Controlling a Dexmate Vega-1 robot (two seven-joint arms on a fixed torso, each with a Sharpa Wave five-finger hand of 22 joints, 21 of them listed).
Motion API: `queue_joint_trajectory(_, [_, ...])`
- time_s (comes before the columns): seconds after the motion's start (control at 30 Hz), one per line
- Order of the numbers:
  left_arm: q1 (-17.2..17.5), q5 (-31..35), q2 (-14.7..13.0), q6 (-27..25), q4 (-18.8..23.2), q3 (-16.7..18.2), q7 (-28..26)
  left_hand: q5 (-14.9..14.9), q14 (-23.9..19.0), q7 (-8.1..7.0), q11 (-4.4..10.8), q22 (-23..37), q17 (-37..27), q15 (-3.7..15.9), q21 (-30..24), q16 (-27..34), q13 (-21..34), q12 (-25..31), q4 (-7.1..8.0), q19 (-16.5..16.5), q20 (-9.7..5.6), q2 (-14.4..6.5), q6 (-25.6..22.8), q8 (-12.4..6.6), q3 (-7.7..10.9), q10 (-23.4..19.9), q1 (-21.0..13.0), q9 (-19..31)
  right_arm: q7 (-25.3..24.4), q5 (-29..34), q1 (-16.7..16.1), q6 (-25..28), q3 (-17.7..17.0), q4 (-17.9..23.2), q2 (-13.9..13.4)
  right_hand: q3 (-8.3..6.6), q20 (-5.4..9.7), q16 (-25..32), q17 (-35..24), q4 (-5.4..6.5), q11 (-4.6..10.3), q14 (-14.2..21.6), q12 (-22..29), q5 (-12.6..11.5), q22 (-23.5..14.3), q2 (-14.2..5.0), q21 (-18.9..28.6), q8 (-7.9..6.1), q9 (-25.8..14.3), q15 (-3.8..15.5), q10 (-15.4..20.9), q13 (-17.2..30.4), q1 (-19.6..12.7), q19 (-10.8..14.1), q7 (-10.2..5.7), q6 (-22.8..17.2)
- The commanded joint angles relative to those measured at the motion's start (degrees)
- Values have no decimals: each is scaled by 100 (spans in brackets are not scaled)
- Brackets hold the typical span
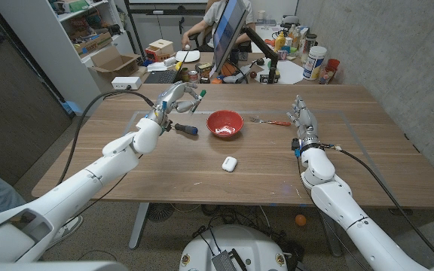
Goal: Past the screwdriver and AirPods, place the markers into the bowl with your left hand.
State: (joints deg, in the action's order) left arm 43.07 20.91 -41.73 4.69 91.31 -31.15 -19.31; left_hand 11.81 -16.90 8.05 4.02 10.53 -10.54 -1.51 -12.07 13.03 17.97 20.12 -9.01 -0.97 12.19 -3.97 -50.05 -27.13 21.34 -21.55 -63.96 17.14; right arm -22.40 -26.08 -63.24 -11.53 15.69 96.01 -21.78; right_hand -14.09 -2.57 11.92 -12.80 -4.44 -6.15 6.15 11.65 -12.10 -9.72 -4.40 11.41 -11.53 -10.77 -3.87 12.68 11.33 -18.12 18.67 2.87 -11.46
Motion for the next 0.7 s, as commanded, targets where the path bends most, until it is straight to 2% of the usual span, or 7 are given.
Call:
queue_joint_trajectory(0.03, [-193,-237,210,160,-199,-142,129,4,-25,-558,80,31,-16,35,9,-5,24,-8,3,49,11,-269,-577,-440,-23,-57,-246,159,-30,-11,-72,-1,-42,55,-17,-23,-15,18,6,-21,-8,55,-3,-24,-24,15,-15,22,-13,2,63,7,53,5,-25,-30])
queue_joint_trajectory(0.7, [-465,-291,465,211,-561,-346,169,1,-11,-583,66,32,-18,37,10,-14,70,-44,5,71,10,-285,-573,-445,-53,-54,-240,137,-83,-14,-128,-56,-78,26,0,-19,-16,18,7,-30,-1,56,-4,-24,-24,17,-16,23,-13,-5,60,7,63,5,-21,-30])
